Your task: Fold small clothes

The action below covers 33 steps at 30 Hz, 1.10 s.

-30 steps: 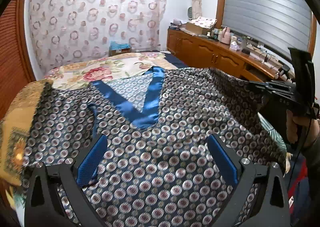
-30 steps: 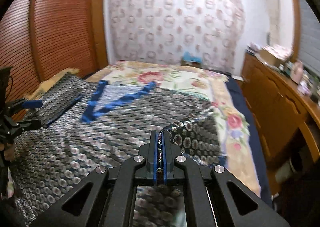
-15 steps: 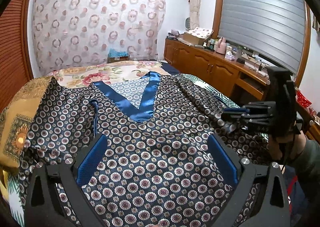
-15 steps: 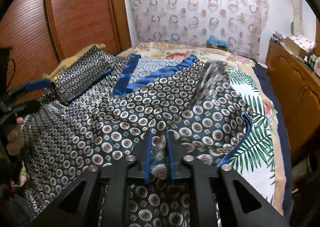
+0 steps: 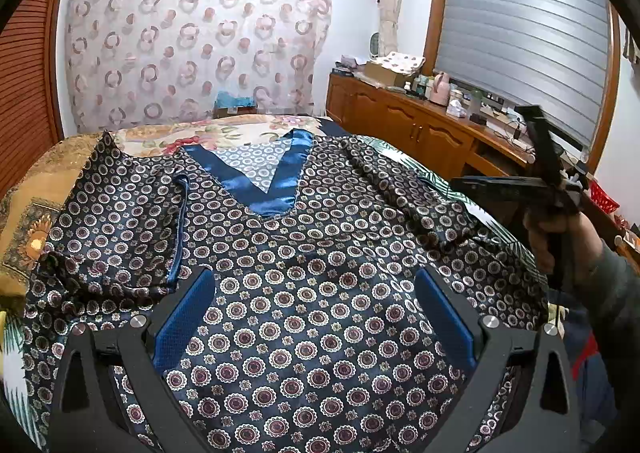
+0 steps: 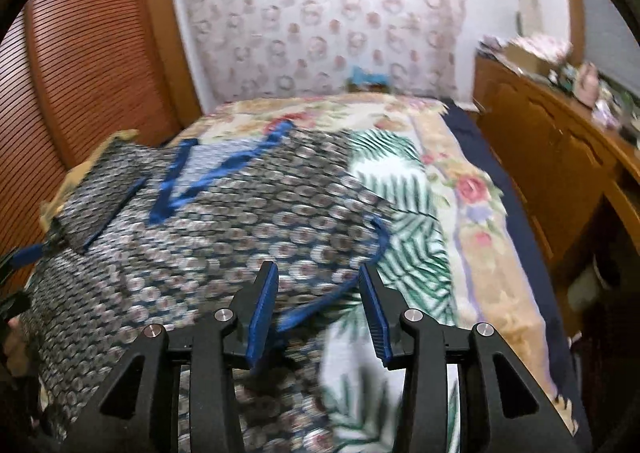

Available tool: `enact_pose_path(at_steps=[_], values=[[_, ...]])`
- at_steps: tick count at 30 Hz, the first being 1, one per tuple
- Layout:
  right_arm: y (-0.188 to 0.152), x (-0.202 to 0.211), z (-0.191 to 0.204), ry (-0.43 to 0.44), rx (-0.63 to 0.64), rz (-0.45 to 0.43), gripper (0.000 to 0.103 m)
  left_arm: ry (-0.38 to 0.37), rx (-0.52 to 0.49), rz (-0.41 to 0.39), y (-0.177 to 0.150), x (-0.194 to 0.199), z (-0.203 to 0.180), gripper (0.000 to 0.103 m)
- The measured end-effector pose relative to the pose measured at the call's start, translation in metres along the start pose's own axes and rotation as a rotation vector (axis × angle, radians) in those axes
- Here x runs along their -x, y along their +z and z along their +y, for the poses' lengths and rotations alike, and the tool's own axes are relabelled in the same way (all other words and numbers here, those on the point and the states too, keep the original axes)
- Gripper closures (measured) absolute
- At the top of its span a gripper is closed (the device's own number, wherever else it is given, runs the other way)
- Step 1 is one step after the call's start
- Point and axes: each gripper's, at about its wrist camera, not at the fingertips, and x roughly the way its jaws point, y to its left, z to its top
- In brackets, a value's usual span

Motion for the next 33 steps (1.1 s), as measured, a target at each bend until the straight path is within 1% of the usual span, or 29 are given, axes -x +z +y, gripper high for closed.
enact_pose_path(at_steps=[4,8,11,13,14,16,18,22,28,33], values=[[0.004,-0.022,-0.018,0.009,-0.075,0.065,0.06,0.004,0.0,0.013,-0.002,-0.004,-0.001,0.003],[0.013,-0.04,-0.027,0.016,-0.105,0.125,0.06,0.004,0.007,0.019,-0.005,-0.007,0.0,0.003],[0.018,-0.046,-0.027,-0.013,-0.09,0.131,0.071,0.011,0.007,0.023,-0.006,-0.007,0.001,0.003],[0.021,-0.052,-0.023,-0.017,-0.074,0.136,0.091,0.007,0.014,0.025,-0.007,-0.008,0.003,0.003],[0.021,-0.054,-0.02,-0.005,-0.052,0.145,0.1,-0.004,0.02,0.026,-0.008,-0.009,0.005,0.003],[0.02,-0.063,-0.01,-0.021,0.023,0.149,0.1,-0.012,0.026,0.031,-0.008,-0.01,0.006,0.003],[0.023,-0.065,-0.003,-0.014,0.043,0.151,0.101,-0.003,0.032,0.029,-0.008,-0.009,0.009,0.003],[0.032,-0.05,0.014,0.016,0.079,0.081,0.101,0.004,0.041,0.02,-0.008,-0.006,0.012,0.003],[0.05,-0.03,0.05,0.11,0.141,-0.003,0.101,0.017,0.041,0.014,-0.007,-0.004,0.015,0.003],[0.065,-0.028,0.088,0.194,0.195,-0.026,0.101,0.024,0.039,0.013,-0.007,-0.003,0.016,0.003]])
